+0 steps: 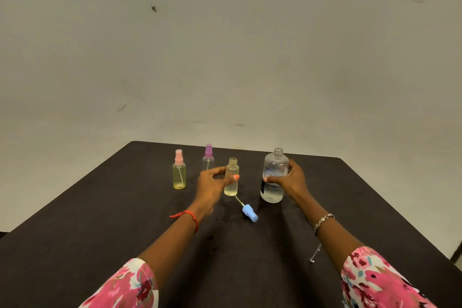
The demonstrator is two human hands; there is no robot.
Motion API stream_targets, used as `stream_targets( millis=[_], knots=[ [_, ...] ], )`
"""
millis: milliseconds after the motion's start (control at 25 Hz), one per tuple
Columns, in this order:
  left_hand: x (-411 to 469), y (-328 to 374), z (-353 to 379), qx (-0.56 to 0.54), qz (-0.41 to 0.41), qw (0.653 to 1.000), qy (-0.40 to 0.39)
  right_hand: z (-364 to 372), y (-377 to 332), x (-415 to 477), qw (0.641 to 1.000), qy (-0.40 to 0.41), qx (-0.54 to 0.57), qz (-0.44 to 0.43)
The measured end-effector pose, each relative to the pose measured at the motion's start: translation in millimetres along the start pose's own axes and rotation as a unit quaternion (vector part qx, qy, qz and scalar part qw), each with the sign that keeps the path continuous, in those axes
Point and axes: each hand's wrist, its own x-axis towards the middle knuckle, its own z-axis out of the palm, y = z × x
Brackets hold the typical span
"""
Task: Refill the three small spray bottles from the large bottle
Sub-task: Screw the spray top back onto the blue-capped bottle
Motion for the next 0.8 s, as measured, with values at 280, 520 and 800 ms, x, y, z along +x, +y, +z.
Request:
stream_targets(
  millis=[280,520,800],
  knots=[
    [-3,5,-3,-0.009,0.009,1.0,0.008,6,-40,-10,0.977,0.137,-0.12,-0.109],
    [-6,11,-3,-0.013,0.016,1.0,0.022,29,-35,-36,0.945,-0.186,-0.258,-0.078],
    [-12,14,-2,0.004,0.012,1.0,0.027,43,-13,-45,0.926,-0.204,-0.318,0.003]
  ],
)
